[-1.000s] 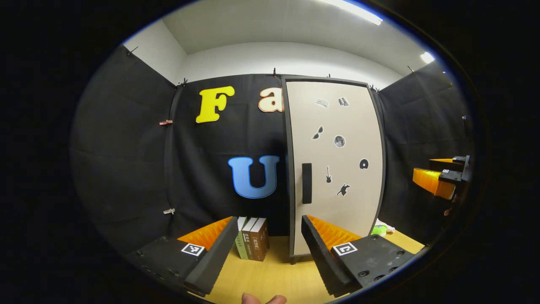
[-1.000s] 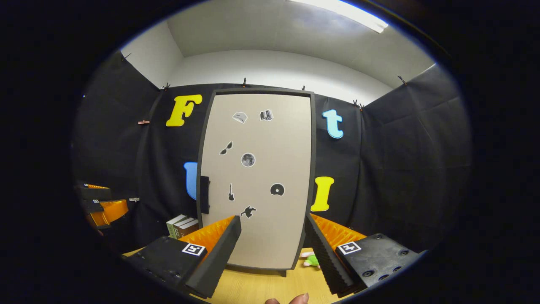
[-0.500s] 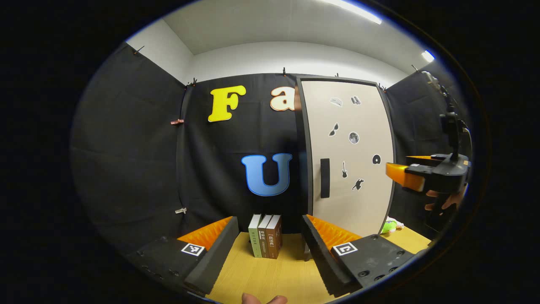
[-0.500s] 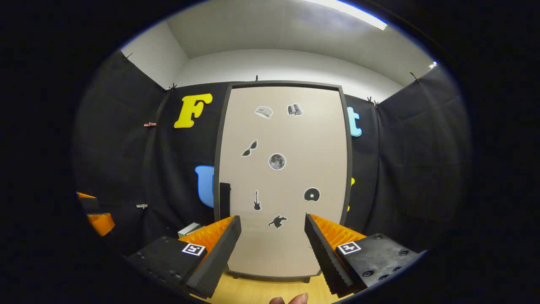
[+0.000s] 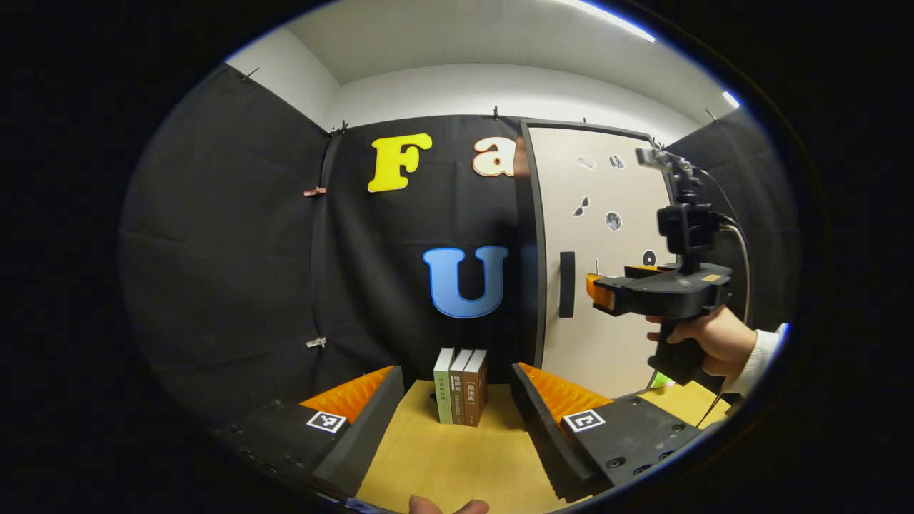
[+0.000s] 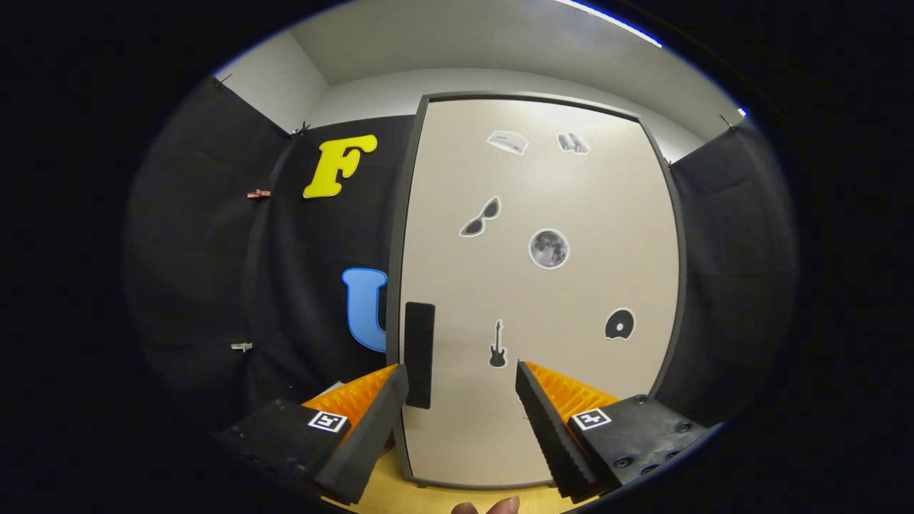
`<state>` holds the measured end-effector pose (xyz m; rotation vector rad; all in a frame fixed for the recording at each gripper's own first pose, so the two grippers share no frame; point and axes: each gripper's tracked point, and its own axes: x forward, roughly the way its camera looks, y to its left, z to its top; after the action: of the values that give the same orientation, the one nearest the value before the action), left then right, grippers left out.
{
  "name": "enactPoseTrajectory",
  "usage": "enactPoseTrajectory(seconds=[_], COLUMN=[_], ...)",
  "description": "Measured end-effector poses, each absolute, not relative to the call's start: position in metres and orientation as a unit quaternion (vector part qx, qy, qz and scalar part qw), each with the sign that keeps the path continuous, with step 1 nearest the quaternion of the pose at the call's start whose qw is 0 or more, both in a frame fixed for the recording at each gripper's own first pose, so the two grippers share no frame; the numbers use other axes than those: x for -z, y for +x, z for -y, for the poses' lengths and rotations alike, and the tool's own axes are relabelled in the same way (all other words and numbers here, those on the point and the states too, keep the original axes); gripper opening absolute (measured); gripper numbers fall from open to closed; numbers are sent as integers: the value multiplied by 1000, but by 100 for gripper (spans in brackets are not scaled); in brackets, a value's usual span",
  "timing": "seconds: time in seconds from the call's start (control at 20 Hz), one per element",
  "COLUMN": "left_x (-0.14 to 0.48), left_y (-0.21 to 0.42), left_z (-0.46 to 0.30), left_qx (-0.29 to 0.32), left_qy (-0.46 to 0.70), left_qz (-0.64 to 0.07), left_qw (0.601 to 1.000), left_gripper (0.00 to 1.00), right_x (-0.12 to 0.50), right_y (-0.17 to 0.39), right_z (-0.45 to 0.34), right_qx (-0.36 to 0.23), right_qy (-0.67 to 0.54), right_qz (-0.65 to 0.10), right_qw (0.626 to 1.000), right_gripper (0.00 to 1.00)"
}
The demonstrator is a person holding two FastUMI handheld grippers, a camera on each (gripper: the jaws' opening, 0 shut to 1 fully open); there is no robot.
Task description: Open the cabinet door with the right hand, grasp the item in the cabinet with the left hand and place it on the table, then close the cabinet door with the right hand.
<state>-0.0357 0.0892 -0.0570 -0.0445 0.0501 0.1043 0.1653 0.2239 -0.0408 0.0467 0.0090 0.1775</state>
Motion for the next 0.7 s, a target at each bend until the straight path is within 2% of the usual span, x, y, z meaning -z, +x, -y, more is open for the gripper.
enactPoseTrajectory(seconds=[0.3, 0.4, 0.45, 0.6, 0.65, 0.7], left_x=[74, 75, 74, 71, 70, 71], left_y=[-46, -49, -51, -55, -57, -58], left_z=[-118, -128, -131, -139, -140, -141], left_qx=[-80, -89, -92, -99, -102, -104], left_qy=[-29, -28, -29, -35, -32, -27], left_qz=[-42, -44, -45, -41, -40, -41], left_qw=[995, 995, 994, 994, 994, 993], left_gripper=[95, 95, 95, 95, 95, 95], right_x=[51, 54, 57, 66, 65, 66], right_y=[213, 225, 231, 236, 244, 239], right_z=[-258, -265, -268, -270, -271, -270], right_qx=[-79, -74, -72, -57, -49, -48], right_qy=[35, 41, 43, 48, 55, 67], right_qz=[-4, -5, -8, -22, -23, -24], right_qw=[996, 996, 996, 997, 997, 996], right_gripper=[97, 90, 77, 54, 40, 42])
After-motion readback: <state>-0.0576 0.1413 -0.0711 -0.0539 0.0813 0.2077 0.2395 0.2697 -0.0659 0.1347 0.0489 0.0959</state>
